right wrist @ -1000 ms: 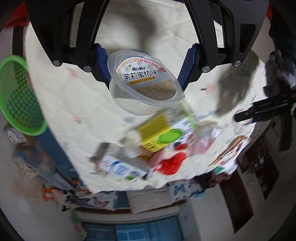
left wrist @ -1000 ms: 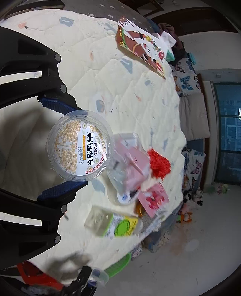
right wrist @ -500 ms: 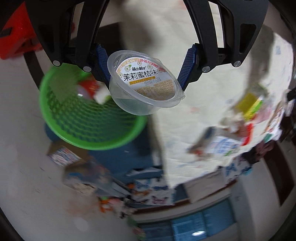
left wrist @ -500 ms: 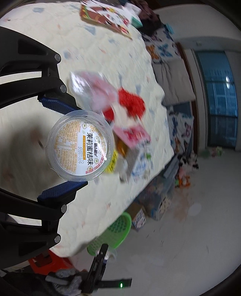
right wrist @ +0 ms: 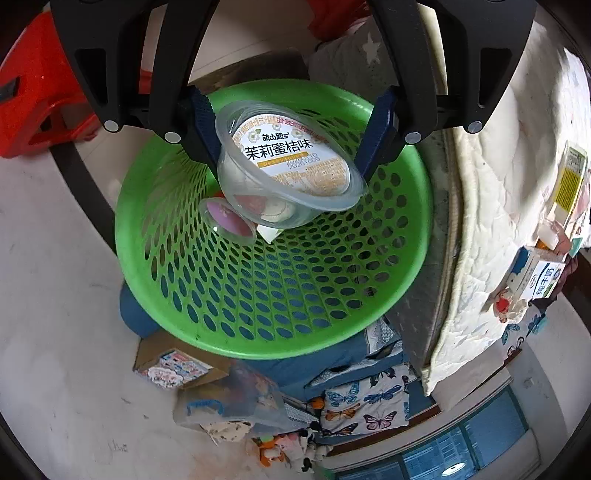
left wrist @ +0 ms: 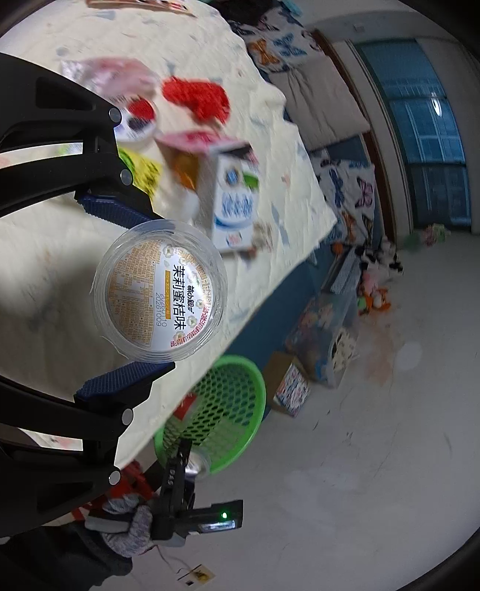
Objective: Collect trash
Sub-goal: 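Carry the jelly cup over the green basket and open the left tool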
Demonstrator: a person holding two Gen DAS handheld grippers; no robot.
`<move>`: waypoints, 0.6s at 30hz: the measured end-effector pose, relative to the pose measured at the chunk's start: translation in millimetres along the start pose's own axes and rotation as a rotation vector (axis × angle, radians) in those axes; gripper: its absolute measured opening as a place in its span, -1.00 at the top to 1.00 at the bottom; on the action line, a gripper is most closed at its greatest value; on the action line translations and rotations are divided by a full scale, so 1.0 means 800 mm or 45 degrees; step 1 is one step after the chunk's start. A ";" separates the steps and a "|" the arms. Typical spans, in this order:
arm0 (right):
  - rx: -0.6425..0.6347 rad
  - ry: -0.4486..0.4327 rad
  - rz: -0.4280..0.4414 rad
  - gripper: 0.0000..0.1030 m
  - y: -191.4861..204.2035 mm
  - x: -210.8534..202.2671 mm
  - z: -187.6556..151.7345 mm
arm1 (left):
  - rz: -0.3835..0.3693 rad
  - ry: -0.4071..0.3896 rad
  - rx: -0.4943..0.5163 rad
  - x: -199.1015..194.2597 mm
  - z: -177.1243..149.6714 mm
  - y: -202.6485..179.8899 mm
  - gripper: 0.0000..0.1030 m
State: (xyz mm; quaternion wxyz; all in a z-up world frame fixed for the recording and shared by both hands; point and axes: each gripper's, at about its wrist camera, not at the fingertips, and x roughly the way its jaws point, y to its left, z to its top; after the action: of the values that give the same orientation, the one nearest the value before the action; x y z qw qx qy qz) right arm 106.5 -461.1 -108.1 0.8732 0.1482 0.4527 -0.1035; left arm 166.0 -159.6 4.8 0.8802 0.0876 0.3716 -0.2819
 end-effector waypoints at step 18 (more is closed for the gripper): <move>0.021 -0.078 0.019 -0.42 -0.032 -0.038 -0.001 | -0.156 0.071 0.172 0.084 0.056 -0.117 -0.26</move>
State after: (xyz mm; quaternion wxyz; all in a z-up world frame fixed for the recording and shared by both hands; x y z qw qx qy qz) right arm 80.5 -483.0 -87.4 0.8861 0.1554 0.4239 -0.1053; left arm 178.5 -282.1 -5.4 0.8428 0.1316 0.3807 -0.3571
